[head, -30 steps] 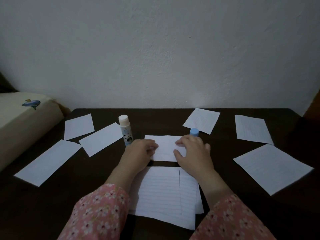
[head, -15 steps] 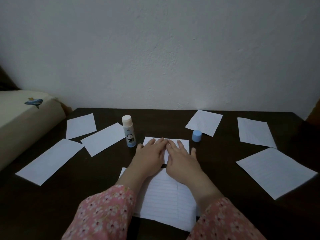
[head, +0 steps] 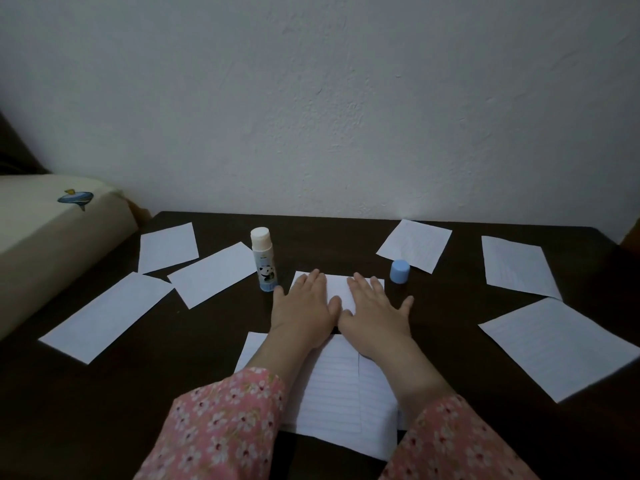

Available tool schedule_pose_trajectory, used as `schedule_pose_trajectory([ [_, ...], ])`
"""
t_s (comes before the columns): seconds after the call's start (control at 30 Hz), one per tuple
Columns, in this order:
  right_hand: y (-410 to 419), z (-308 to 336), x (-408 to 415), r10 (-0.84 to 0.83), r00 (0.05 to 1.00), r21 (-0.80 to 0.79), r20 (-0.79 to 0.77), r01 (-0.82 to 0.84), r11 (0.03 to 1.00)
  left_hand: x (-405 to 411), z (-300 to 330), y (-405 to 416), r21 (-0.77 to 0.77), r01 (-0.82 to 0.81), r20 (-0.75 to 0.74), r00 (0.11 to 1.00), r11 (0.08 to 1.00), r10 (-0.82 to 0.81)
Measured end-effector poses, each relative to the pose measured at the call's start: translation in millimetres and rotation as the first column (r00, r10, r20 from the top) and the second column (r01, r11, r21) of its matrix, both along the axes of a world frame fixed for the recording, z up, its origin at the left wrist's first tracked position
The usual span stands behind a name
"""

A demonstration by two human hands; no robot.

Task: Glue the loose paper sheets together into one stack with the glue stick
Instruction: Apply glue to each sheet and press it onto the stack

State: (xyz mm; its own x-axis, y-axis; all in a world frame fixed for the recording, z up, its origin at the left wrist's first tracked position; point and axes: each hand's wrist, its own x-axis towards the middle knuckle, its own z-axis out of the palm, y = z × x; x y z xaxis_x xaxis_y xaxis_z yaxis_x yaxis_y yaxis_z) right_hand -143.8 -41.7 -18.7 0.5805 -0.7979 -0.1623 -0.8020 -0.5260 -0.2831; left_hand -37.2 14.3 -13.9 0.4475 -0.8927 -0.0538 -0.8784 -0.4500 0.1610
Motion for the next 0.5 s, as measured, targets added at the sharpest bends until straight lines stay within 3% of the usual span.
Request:
schedule_pose_trajectory([
  [0.27,0,0,-7,-0.070,0.996,-0.050,-0.055,0.068,0.996,-2,-2,-6,-0.018,-0.137,-0.006,0.991,0.990,0.136],
  [0.5,-5,-3,-15,0.003,1.000,-0.038,0.004,-0.003,0.999,5,1,3,-0.041,-0.059,-0.041,0.998,0.997,0.058],
])
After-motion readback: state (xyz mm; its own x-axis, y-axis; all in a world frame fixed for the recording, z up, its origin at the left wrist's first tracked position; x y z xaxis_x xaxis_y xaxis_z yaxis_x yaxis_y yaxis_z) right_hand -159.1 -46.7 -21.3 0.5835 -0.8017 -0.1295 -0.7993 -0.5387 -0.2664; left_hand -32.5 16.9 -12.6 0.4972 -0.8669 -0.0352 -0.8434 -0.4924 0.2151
